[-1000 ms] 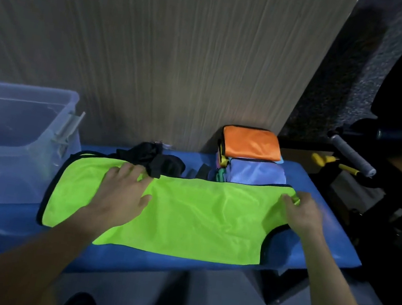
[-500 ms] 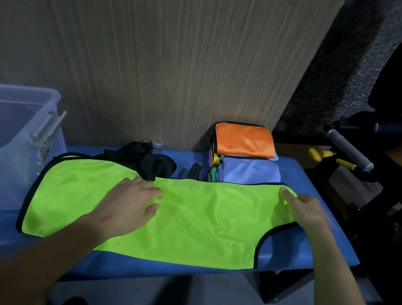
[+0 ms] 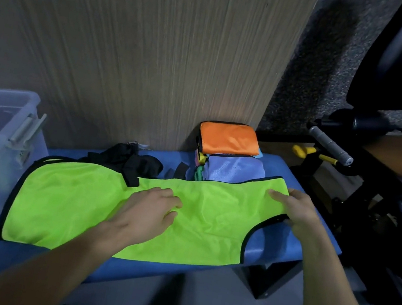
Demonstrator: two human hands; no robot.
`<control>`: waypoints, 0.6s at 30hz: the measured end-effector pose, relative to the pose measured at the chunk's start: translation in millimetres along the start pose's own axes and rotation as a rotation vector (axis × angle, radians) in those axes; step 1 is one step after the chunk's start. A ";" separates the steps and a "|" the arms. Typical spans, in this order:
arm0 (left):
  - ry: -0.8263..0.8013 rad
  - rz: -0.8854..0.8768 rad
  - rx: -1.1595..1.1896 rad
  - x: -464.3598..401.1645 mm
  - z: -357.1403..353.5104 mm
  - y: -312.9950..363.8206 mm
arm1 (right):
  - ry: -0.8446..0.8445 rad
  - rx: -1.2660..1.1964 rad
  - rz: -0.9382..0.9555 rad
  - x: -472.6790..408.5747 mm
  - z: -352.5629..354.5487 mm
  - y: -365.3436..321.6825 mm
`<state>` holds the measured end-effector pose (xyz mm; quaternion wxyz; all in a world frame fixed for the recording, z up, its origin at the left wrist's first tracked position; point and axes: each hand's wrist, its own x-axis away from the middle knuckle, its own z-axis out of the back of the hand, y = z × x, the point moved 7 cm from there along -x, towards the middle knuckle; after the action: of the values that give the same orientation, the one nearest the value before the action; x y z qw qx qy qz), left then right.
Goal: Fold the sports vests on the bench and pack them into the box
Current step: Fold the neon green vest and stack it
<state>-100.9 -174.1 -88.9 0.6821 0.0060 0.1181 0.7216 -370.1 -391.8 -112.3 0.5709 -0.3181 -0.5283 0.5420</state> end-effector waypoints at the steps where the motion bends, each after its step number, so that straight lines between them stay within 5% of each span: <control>1: 0.009 -0.016 0.006 -1.1 -0.5 4.1 | 0.003 -0.026 0.038 3.7 -2.0 -5.1; 5: 0.086 -0.081 0.032 -9.0 3.1 22.0 | 0.055 -0.108 0.228 18.4 -1.3 -27.9; 10: 0.216 -0.239 0.158 -41.1 25.8 60.6 | 0.076 0.163 0.469 39.3 -1.4 -47.8; 14: 0.124 -0.210 0.455 -90.3 34.7 99.8 | -0.010 0.318 0.665 65.6 -20.7 -60.3; 18: 0.010 -0.241 0.521 -123.2 20.2 122.2 | -0.187 0.321 0.652 72.6 -18.1 -55.1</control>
<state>-209.1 -297.4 -28.6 0.7378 0.1632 0.3029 0.5808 -348.0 -330.2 -46.3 0.3601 -0.3254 -0.3574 0.7979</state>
